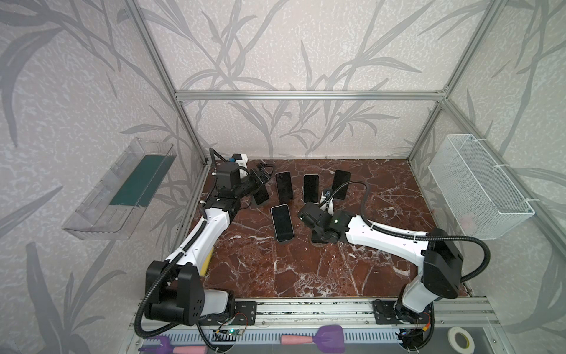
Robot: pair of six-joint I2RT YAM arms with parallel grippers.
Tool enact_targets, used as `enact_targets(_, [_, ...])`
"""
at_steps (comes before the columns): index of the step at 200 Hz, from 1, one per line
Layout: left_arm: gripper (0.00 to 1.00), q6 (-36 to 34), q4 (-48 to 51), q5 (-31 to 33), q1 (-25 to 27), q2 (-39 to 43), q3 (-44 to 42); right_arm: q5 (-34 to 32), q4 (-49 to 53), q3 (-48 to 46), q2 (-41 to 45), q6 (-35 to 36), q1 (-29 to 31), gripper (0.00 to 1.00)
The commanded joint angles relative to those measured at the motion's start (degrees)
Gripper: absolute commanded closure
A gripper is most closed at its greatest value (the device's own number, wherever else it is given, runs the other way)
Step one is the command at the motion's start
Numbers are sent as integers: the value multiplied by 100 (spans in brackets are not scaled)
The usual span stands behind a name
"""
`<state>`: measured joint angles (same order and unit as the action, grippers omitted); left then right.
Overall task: Remove the phone from the phone stand
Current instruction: 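Grasp the nearer black phone with the right gripper and lift it off its stand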
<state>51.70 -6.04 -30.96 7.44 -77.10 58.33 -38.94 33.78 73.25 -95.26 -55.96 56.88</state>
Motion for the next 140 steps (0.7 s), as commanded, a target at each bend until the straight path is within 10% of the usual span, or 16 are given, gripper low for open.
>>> enact_targets(1, [14, 72, -206, -103, 15, -24, -49, -125, -107, -104, 26, -114, -11, 6])
enact_targets(140, [15, 11, -97, -59, 21, -136, -23, -152, -776, -661, 424, 372, 12, 32])
